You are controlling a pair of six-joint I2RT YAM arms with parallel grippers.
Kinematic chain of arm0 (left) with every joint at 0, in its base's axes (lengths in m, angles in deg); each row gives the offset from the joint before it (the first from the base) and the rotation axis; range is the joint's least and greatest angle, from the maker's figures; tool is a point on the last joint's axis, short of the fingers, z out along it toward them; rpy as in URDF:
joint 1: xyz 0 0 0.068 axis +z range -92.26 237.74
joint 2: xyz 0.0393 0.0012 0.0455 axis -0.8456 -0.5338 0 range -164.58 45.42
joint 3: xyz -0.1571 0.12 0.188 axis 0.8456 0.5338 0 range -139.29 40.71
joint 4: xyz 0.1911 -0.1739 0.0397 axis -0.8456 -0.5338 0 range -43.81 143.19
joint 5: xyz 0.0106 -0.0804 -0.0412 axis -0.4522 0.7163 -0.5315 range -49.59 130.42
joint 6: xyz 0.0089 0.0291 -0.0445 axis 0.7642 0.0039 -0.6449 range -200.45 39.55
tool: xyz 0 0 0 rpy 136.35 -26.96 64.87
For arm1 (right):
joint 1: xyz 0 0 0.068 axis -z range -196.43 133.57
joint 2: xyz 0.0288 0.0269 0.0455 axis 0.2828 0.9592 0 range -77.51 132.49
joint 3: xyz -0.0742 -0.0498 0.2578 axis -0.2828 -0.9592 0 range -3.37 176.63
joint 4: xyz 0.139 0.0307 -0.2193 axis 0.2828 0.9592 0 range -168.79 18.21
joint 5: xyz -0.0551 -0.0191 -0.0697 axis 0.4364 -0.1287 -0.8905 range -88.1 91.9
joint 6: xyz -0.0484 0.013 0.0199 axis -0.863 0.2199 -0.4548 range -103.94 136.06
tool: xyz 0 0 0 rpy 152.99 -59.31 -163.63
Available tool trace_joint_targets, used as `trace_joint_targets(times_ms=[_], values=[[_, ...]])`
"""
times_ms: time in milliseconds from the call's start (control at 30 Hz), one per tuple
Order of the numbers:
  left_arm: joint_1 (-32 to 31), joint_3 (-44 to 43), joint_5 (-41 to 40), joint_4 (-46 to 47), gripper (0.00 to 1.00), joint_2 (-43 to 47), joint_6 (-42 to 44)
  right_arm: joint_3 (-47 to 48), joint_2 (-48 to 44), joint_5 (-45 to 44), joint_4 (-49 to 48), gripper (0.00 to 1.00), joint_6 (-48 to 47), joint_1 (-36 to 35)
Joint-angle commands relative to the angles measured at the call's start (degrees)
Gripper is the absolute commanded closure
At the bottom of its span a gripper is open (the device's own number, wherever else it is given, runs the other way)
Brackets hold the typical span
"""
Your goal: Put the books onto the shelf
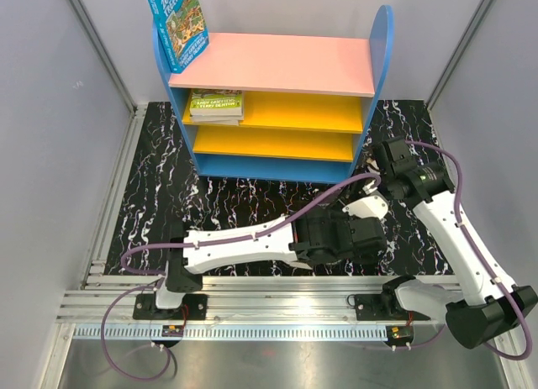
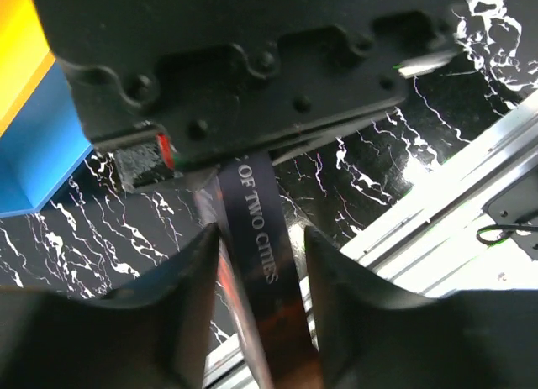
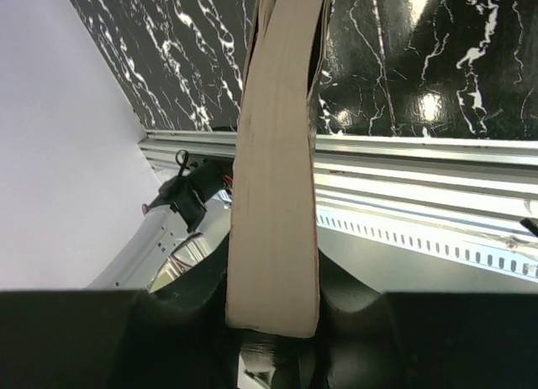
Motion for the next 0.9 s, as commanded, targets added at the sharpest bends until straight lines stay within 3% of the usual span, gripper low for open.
trace_joint_targets(times_ms=[0, 100, 167, 267, 300, 333, 400, 433, 533, 600, 867], values=[[2.35, -0.13, 4.04, 1.55, 0.69, -1.66, 1.0, 3.41, -2.88, 8.86, -0.21, 1.0, 2.36, -0.26], [2.7, -0.31, 5.27, 1.72, 0.83, -2.8, 1.79, 4.72, -2.61, 9.31, 0.14, 1.0, 2.36, -0.26], [2.7, -0.31, 5.36, 1.37, 1.0, -3.07, 1.79, 6.39, -2.35, 9.31, 0.75, 1.0, 2.09, -0.26], [2.97, 1.62, 5.71, 1.19, 1.0, -2.2, 1.88, 8.5, -2.0, 9.22, 0.93, 1.0, 1.48, -0.26], [2.88, 2.75, 5.72, 1.37, 1.0, -1.58, 1.71, 9.11, -1.82, 8.96, 1.11, 0.93, 1.13, -0.26], [3.23, 5.29, 5.19, 1.54, 1.0, 0.6, 1.1, 10.86, -1.73, 8.43, 1.98, 0.8, 0.69, -0.08], [3.76, 9.34, 5.01, 2.86, 1.0, 3.59, -0.75, 13.32, -0.69, 5.19, 4.0, 0.31, -1.24, -0.17], [4.11, 11.53, 5.27, 3.73, 1.0, 5.87, -1.36, 16.82, -0.33, 3.09, 5.75, 0.01, -2.12, -0.08], [7.17, 22.76, 6.15, 6.81, 1.0, 15.19, -3.91, 25.07, 2.22, -7.44, 13.38, 0.0, -5.8, -0.17], [8.59, 25.78, 5.89, 8.05, 1.0, 21.69, -5.23, 28.53, 3.71, -10.37, 15.34, 0.0, -7.04, -0.08], [18.52, 24.22, 4.4, 10.32, 1.0, 34.01, 0.63, 36.36, 5.21, -19.95, 19.56, 0.0, -7.84, -0.08]])
